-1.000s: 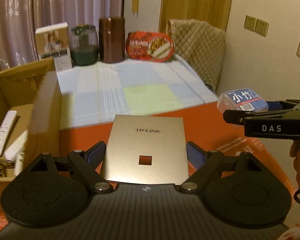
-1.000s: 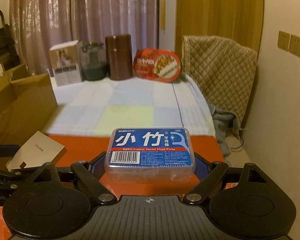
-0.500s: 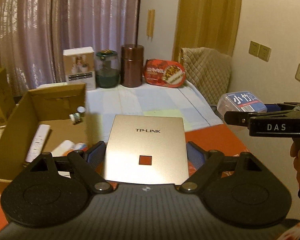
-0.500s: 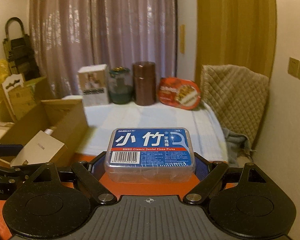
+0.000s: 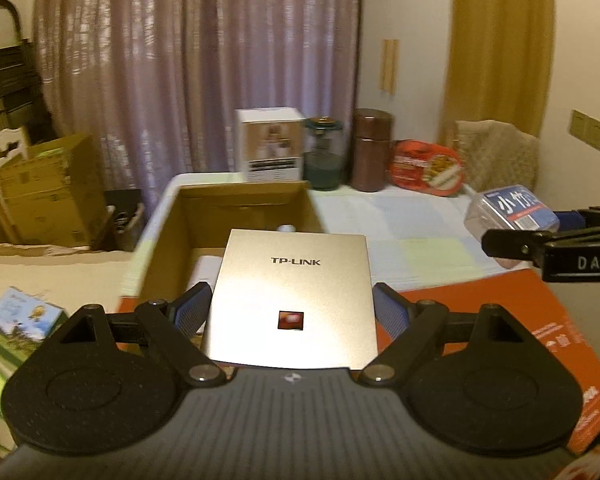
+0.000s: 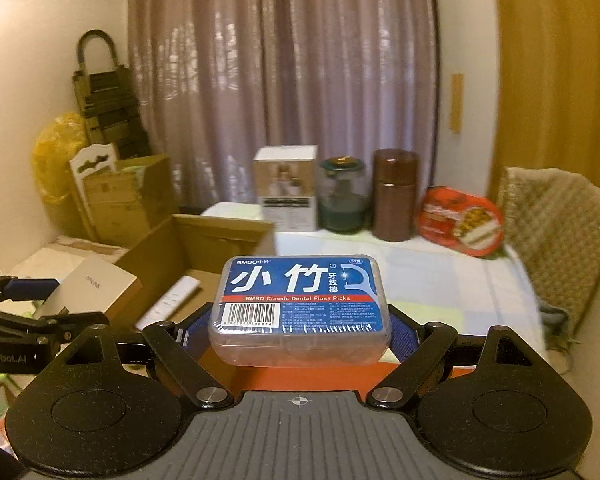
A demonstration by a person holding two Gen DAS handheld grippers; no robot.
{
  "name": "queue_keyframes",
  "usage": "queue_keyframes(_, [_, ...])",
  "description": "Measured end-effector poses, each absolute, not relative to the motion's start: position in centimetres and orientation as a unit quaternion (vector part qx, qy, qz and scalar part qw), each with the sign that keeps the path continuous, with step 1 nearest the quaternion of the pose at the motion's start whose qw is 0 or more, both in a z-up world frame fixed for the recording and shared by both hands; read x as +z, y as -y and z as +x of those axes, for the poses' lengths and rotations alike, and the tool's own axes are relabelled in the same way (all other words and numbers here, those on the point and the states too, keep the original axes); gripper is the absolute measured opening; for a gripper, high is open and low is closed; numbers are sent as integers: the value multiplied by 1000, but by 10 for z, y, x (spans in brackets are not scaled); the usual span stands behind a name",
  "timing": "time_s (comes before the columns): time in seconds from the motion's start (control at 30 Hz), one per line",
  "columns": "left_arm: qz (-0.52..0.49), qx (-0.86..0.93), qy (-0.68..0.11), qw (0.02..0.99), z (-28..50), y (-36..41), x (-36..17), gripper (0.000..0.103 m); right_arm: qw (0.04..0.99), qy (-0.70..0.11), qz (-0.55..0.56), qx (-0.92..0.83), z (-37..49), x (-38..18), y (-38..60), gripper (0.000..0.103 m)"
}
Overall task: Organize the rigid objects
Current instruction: 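Lift the gold panel and floss box and carry both over the cardboard box, then open the left gripper to drop the panel while the right gripper releases the floss box inside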
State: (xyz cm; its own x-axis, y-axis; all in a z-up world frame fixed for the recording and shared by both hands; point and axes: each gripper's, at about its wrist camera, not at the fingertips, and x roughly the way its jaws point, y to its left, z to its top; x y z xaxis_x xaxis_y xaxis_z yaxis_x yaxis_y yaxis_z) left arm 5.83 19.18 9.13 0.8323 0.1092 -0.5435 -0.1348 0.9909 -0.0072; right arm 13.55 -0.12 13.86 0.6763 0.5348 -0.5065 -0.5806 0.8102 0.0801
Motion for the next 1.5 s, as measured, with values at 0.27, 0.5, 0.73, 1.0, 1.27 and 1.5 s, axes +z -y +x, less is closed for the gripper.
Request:
queue_keyframes(0.27, [-20, 104, -295, 950, 58, -243, 82, 83, 893, -279, -38, 351, 146, 112, -54, 83])
queue_keyframes(0.5, [-21, 112, -311, 944, 72, -264, 67, 84, 880, -292, -32, 374, 162, 91, -84, 83])
queue_keyframes(0.73, [-25, 104, -322, 941, 89, -274, 53, 84, 871, -303, -4, 386, 178, 81, -100, 83])
queue_keyframes(1.0, [-30, 98, -331, 938, 101, -281, 41, 84, 865, -314, 12, 391, 185, 77, -116, 83])
queue_keyframes(1.27, [-35, 95, -336, 937, 107, -284, 36, 84, 863, -328, 10, 385, 185, 71, -123, 83])
queue_keyframes(1.5, [-37, 92, -340, 935, 109, -284, 31, 84, 863, -330, 7, 382, 186, 69, -124, 83])
